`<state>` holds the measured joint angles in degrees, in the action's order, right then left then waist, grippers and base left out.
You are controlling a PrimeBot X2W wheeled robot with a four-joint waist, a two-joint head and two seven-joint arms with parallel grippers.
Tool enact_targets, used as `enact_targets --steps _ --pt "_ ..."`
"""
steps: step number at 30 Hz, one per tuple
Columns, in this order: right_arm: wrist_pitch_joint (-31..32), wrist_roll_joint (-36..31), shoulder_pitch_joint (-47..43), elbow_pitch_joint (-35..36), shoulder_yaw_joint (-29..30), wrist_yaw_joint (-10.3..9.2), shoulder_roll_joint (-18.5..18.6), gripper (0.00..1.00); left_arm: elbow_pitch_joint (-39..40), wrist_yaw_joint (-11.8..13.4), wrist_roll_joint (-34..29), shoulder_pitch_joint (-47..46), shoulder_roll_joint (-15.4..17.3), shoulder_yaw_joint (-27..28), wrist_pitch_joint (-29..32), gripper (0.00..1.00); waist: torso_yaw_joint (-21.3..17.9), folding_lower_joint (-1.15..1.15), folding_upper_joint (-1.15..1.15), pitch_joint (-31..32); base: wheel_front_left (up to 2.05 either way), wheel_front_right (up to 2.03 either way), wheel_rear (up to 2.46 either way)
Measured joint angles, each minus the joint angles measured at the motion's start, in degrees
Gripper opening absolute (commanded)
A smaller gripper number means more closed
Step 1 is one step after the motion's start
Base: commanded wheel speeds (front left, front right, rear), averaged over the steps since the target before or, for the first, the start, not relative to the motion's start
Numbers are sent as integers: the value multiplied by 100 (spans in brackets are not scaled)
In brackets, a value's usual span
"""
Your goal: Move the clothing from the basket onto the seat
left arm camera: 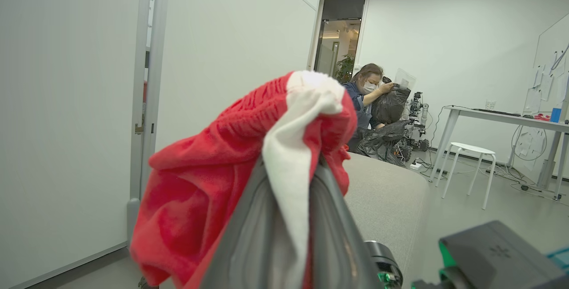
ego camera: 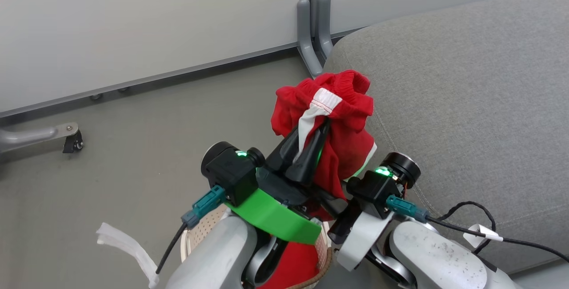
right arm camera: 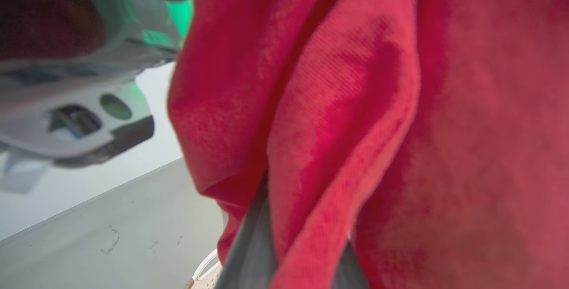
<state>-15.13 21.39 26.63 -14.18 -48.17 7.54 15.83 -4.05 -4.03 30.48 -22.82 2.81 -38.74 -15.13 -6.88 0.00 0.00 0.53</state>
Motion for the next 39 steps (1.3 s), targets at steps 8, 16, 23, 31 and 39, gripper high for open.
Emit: enact_targets --steps 8,16,23,31,39 --pt "0 -80 -106 38 290 0 -71 0 -105 26 -144 32 -1 -100 -2 100 30 0 0 -6 0 0 0" --pt "9 -599 -236 129 1061 0 -77 0 -104 27 -353 241 -3 309 -1 100 104 0 0 -13 0 0 0" --pt "9 -998 -440 487 1957 0 -44 0 -269 -56 -779 754 -1 1193 -2 100 238 0 0 -44 0 0 0" --pt "8 -1332 -784 880 2774 0 -33 0 -476 -160 -1513 1540 3 2101 -1 100 390 0 0 -28 0 0 0" --pt "9 -1461 -1216 1026 3441 0 -96 0 -684 -142 -1750 2213 4 2931 -1 100 524 0 0 67 0 0 0"
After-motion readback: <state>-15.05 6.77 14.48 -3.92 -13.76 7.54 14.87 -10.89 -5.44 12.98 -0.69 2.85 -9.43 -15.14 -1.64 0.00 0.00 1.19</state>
